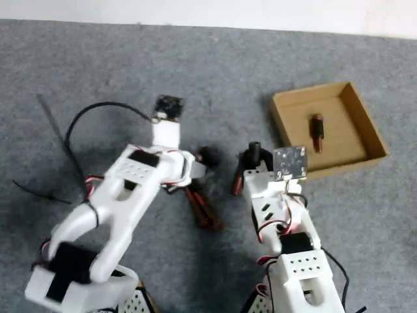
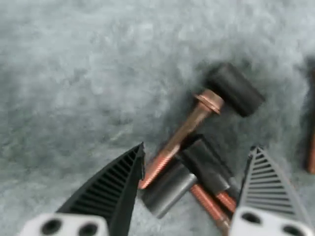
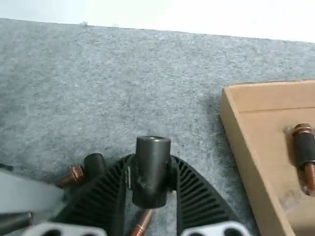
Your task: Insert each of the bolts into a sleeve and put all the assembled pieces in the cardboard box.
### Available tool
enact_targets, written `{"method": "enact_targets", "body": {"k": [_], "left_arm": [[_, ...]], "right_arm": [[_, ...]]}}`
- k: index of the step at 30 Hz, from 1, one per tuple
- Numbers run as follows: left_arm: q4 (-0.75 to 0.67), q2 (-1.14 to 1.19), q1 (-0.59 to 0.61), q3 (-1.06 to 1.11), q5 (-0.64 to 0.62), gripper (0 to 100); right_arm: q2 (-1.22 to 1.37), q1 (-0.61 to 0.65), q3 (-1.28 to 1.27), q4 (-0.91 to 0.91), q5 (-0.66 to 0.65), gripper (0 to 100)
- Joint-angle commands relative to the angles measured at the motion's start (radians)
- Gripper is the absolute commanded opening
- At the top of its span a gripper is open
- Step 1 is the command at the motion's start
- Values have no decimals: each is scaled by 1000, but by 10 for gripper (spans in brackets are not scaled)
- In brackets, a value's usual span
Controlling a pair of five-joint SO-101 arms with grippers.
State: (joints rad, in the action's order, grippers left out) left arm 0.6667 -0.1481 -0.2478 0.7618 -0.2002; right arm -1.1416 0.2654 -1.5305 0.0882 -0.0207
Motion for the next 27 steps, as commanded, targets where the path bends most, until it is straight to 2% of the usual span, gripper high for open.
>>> {"method": "enact_targets", "body": {"k": [1, 7, 12, 17, 20, 27], "left_arm": [[5, 76, -54, -90, 21, 309], [8, 259, -58, -220, 23, 309], [9, 303, -45, -265, 26, 309], [11, 305, -12, -286, 152, 309], [15, 305, -15, -285, 172, 309], [186, 314, -13, -378, 301, 309]], "right_arm": [[-24, -10, 13, -27, -8, 9], [-22, -10, 13, -27, -8, 9], [-22, -10, 13, -27, -8, 9], [-22, -10, 13, -27, -8, 9], [-22, -10, 13, -27, -8, 9], [-22, -10, 12, -27, -8, 9]]}}
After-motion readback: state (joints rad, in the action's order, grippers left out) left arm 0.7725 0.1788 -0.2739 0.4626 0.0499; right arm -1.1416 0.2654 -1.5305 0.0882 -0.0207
